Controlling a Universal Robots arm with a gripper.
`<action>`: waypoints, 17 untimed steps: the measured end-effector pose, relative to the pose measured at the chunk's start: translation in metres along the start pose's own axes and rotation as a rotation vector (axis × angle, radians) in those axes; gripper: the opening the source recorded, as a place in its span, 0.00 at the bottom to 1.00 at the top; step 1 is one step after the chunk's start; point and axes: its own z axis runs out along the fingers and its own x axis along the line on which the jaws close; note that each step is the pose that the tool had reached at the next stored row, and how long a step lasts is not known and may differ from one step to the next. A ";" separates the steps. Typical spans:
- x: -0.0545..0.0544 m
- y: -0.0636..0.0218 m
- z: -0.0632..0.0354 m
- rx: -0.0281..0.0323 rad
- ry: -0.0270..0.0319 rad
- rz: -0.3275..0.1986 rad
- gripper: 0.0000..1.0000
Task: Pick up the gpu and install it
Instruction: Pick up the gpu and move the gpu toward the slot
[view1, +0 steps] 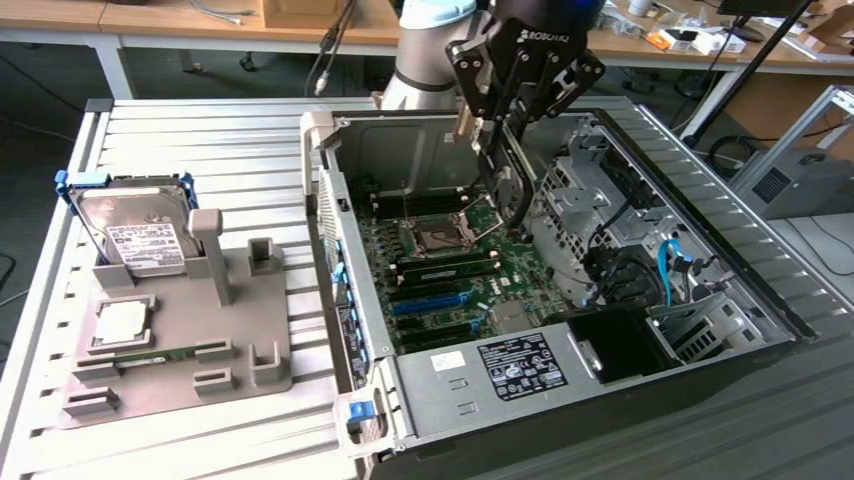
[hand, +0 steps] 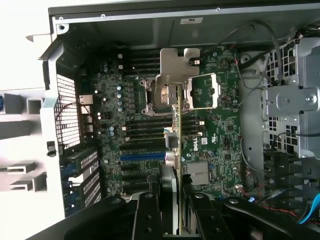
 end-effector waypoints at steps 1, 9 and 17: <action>-0.001 0.0001 0.0001 0.0003 0.0000 0.000 0.27; -0.012 0.0009 0.0015 0.0025 -0.0002 0.000 0.27; -0.024 0.0017 0.0054 0.0050 -0.0004 0.000 0.27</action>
